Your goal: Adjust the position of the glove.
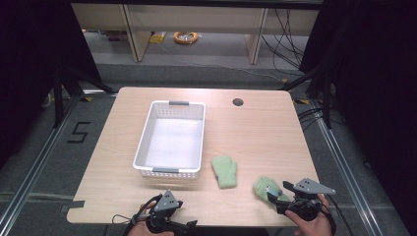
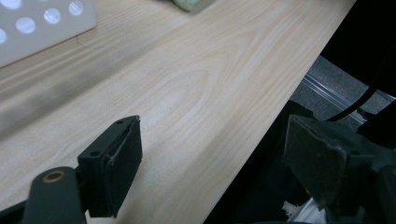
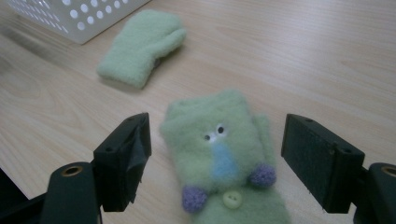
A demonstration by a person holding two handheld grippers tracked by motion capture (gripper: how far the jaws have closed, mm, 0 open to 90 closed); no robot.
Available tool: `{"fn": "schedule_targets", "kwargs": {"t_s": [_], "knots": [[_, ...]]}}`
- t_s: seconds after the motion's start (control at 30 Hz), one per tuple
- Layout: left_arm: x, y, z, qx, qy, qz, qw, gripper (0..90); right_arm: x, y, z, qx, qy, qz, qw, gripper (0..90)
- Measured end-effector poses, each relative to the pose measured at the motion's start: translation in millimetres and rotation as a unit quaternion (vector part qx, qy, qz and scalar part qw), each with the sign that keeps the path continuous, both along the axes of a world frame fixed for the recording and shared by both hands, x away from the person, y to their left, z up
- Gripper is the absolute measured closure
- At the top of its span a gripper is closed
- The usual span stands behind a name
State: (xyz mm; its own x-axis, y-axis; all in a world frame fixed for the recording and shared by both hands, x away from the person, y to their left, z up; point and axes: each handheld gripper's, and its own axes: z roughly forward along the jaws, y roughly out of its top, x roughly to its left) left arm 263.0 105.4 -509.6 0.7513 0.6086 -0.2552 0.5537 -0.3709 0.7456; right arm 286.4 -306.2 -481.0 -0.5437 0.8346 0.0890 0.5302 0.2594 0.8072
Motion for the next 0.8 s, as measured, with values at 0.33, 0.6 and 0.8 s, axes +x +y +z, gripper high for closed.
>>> {"fn": "schedule_targets", "kwargs": {"t_s": [0.33,0.6,0.8], "knots": [[6.4,-11.0,4.5,-0.013,0.005,-0.009,0.9999,18.8,-1.4,2.7,1.9,0.015,0.009,0.004,0.9998,30.1],[20.3,-23.5,15.5,-0.005,-0.005,-0.003,1.0000,20.3,3.6,0.6,10.9,-0.004,-0.002,0.014,0.9999,33.7],[31.6,-38.9,24.5,0.002,-0.015,-0.013,0.9998,25.6,14.0,11.6,33.7,-0.013,-0.006,0.024,0.9996,40.0]]}}
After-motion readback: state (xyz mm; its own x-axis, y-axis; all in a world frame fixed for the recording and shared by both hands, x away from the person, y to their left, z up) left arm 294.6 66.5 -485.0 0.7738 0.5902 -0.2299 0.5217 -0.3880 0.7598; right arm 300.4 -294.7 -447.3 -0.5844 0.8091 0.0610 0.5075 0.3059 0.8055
